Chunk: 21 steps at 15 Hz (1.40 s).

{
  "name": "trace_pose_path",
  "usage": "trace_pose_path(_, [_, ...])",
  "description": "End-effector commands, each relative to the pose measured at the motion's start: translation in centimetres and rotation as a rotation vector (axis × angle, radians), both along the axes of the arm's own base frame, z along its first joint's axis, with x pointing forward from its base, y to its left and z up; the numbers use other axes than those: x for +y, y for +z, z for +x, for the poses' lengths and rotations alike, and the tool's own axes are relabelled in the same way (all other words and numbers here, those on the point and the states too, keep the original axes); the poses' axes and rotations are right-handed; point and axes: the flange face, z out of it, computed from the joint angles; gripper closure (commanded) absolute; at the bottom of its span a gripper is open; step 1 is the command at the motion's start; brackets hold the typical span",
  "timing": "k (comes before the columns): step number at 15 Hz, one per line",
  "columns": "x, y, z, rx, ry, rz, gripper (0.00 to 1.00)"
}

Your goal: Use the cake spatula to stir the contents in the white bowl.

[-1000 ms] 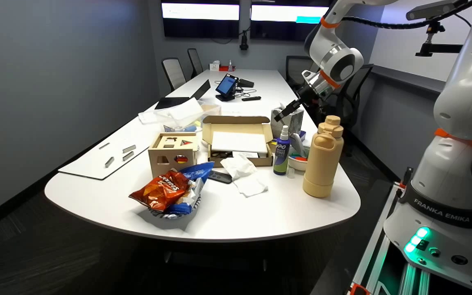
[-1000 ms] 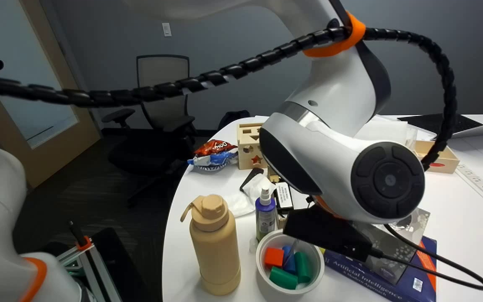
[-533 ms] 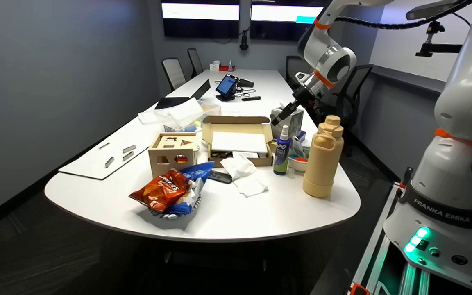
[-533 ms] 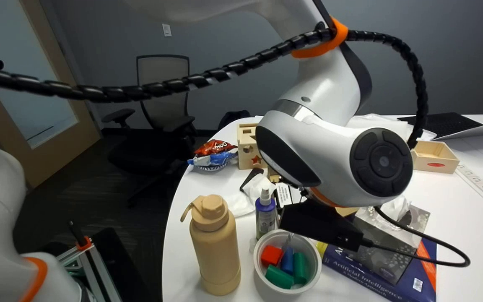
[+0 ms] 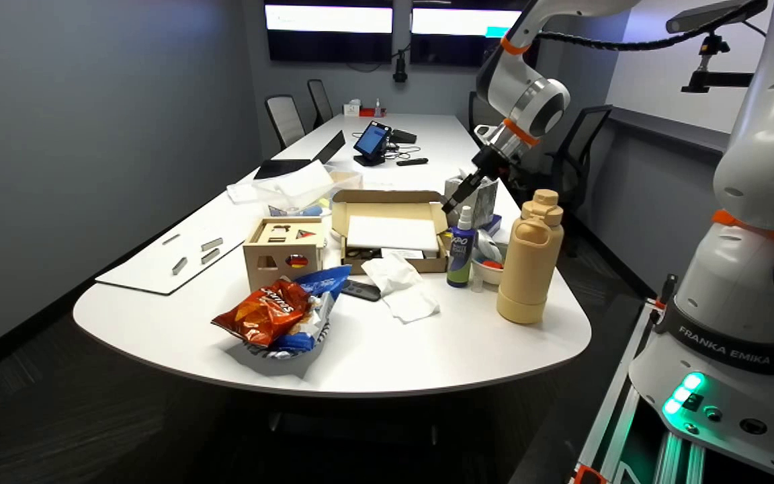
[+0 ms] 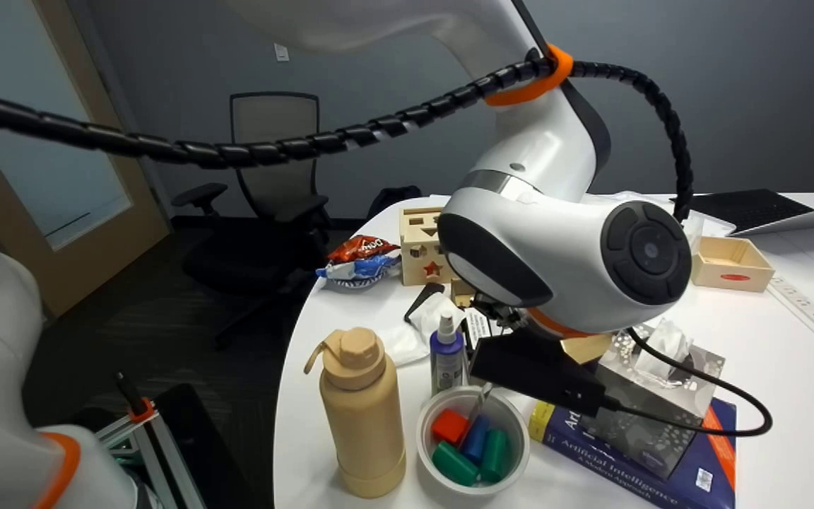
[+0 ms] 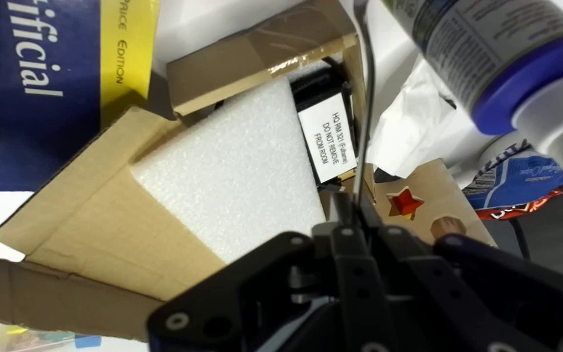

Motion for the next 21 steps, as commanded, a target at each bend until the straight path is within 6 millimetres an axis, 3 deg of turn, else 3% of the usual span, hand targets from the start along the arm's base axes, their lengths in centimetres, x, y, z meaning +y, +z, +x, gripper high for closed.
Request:
trace_pose_path(1, [0.0, -0.1, 1.0, 0.022, -0.002, 0.002, 0.99])
trace_pose_path(2, [0.0, -0.1, 1.1, 0.024, -0.004, 0.002, 0.75])
trace_pose_path(5, [-0.1, -0.2, 1.2, 0.032, -0.013, 0.007, 0.57])
trace_pose_path(12, [-0.6, 0.5, 1.1, 0.033, -0.037, 0.01, 0.04])
trace_pose_path(17, [-1.0, 2.3, 0.5, 0.025, -0.048, -0.014, 0.0])
trace_pose_path(21, [-0.1, 6.6, 0.6, 0.039, -0.058, -0.098, 0.0])
